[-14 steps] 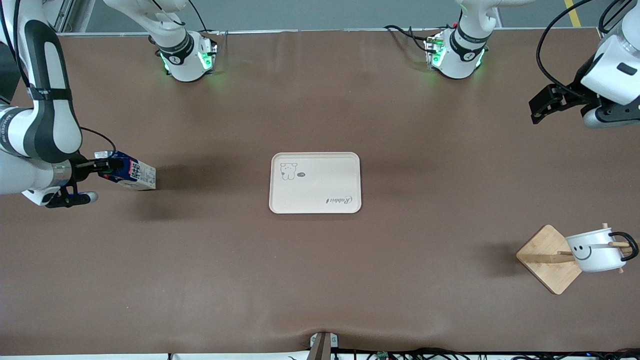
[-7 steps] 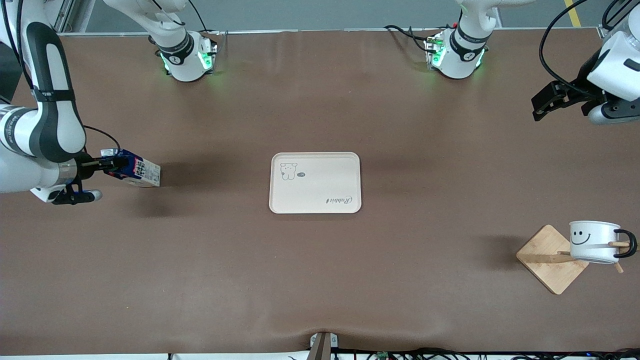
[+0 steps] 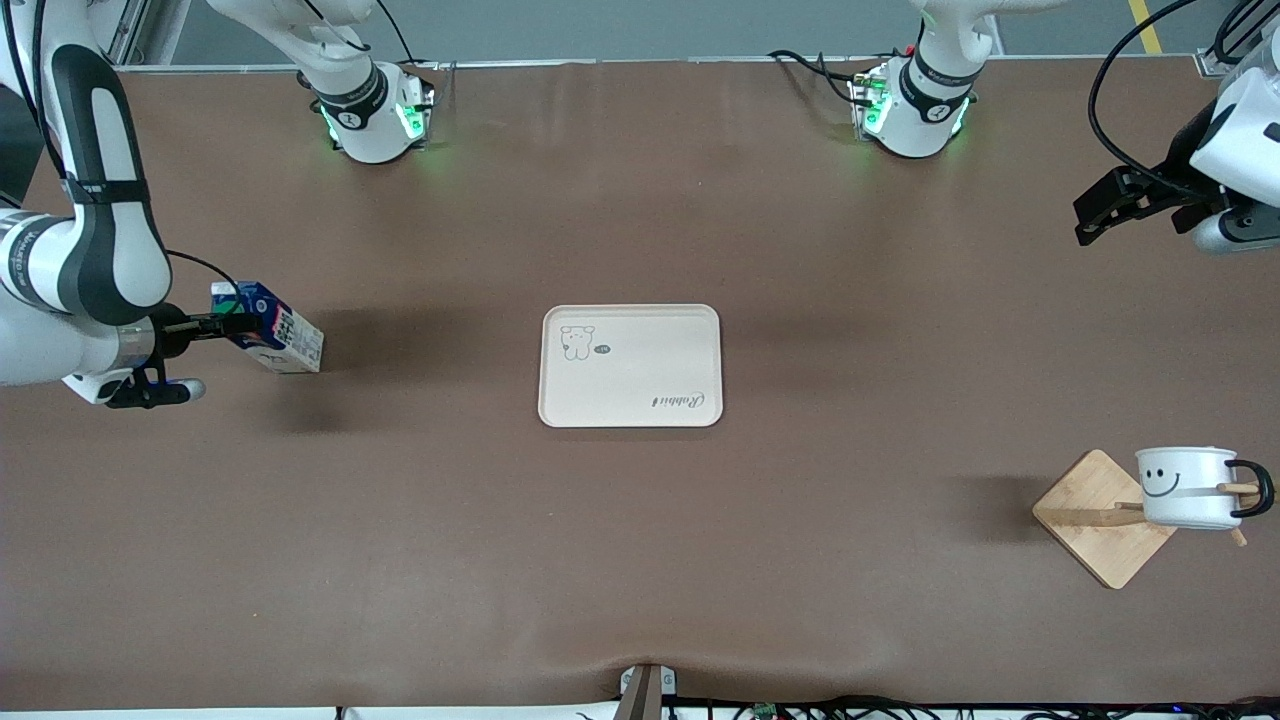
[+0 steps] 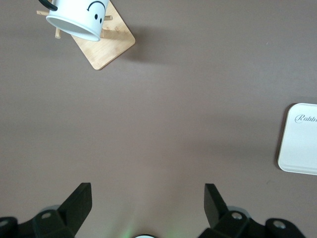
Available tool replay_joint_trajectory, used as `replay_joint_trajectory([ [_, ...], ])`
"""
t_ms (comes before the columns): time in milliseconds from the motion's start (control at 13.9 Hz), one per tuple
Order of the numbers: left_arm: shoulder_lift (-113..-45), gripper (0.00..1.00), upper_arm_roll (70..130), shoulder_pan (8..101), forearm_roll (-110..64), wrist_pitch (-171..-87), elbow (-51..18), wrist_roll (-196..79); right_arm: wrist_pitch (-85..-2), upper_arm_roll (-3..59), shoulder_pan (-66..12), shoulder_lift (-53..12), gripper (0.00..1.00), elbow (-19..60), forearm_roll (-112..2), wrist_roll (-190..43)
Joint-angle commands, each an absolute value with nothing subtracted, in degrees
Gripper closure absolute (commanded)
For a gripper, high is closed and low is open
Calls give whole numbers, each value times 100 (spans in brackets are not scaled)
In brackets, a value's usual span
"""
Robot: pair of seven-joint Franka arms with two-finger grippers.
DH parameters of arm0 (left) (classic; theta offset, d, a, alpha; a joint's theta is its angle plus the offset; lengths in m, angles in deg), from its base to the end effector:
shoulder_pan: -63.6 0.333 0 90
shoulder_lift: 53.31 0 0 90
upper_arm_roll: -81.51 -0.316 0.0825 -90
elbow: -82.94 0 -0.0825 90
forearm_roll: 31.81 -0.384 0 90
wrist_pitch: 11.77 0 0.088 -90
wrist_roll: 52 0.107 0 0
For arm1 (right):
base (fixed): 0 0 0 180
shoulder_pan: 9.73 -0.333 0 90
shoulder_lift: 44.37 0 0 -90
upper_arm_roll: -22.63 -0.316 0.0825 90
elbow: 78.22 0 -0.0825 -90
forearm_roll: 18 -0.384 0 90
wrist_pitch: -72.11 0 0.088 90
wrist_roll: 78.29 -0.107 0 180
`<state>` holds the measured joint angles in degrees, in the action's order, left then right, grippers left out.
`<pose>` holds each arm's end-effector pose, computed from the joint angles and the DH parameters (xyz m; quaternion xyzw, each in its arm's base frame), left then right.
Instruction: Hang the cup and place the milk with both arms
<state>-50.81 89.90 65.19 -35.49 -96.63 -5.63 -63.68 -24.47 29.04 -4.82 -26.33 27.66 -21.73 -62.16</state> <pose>0.5288 -0.0576 0.6521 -0.9983 -0.0452 0.0050 0.0365 0.5608 -0.1029 0.3276 -0.9715 -0.0281 0.2253 0.0685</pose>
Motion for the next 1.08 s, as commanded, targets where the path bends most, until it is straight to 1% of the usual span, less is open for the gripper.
replay_joint_trajectory([
  [0, -5024, 0, 8977, 6597, -3454, -9773, -609, -6352, -2342, 2782, -323, -2767, 0, 2734, -2284, -6124],
  [288, -5024, 0, 8977, 6632, -3454, -9773, -618, -6360, -2211, 2764, -323, -2776, 0, 2673, -2318, -6133],
  [432, -5015, 0, 8977, 6641, -3454, -9782, -609, -6351, -2062, 2764, -375, -2776, 0, 2385, -2363, -6133],
  [720, -5015, 0, 8977, 6641, -3454, -9782, -609, -6343, -1526, 2755, -454, -2653, 0, 550, -2214, -5458],
  [1008, -5024, 0, 8986, 6641, -3454, -9782, -601, -6334, -1603, 2747, -542, -2644, 0, -1059, -1967, -5491],
])
